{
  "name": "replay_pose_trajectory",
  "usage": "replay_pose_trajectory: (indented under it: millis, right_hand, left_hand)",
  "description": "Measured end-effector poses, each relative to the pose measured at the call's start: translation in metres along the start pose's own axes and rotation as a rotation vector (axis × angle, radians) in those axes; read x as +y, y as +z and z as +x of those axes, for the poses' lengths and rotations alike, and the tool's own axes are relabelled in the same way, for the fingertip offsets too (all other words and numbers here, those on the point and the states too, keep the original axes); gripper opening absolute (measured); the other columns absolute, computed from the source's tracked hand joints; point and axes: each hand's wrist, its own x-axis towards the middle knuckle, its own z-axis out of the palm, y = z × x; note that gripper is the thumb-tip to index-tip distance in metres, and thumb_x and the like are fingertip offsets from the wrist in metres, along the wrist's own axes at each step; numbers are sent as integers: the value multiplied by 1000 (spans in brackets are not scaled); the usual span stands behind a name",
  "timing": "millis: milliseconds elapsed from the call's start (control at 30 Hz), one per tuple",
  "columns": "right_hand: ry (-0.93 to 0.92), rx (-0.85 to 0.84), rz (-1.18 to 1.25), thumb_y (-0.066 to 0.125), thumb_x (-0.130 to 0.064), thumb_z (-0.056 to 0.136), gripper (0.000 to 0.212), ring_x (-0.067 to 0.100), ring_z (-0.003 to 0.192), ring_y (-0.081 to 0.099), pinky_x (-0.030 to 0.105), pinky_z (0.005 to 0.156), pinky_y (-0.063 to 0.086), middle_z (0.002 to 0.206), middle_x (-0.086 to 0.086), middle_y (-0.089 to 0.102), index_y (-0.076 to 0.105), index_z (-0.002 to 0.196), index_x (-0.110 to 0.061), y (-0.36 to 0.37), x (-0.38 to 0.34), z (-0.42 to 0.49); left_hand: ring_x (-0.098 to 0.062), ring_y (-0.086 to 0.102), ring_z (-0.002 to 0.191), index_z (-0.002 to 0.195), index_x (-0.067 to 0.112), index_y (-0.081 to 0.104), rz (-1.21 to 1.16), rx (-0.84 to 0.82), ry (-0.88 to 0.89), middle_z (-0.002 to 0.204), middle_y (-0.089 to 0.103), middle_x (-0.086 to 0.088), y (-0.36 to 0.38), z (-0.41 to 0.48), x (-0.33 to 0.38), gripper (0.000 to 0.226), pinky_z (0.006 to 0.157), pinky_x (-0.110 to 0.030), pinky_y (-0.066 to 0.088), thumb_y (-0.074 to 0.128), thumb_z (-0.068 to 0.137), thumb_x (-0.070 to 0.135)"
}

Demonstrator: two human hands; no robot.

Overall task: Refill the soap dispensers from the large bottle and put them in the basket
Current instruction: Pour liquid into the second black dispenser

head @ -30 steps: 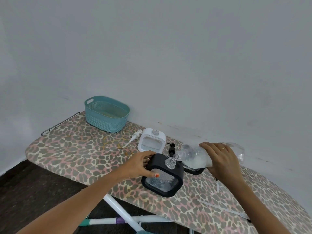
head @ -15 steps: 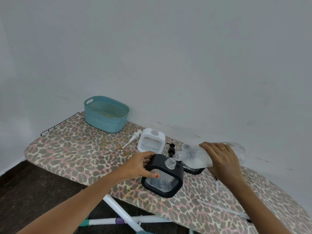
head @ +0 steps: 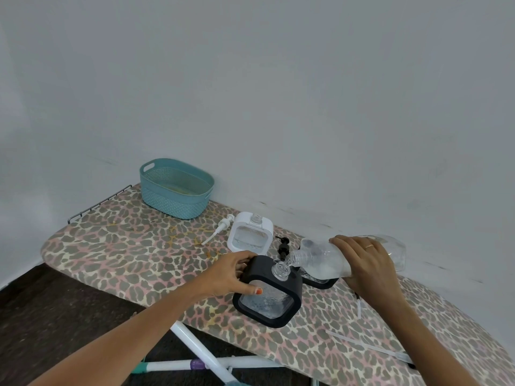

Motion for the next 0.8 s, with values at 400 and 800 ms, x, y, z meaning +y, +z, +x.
replay_pose_trajectory:
  millis: [400,800]
  right_hand:
    - [2,-12,-1,88,5,34,61,27,74,70,37,65,54,91,8,73,70,92,-5,-1,-1,0]
    - [-4,9,0,85,7,36,58,27,73,70,37,65,54,90,9,73,71,91,-4,-2,0,2]
  left_hand:
    - [0,59,105,106,36,54,11,3,17,112,61,14,0,-1,0,55,85,-13,48,81,66,11]
    - [-4,59,107,105,35,56,6,11,9,112,62,14,1,-2,1,53,88,-15,48,82,65,12]
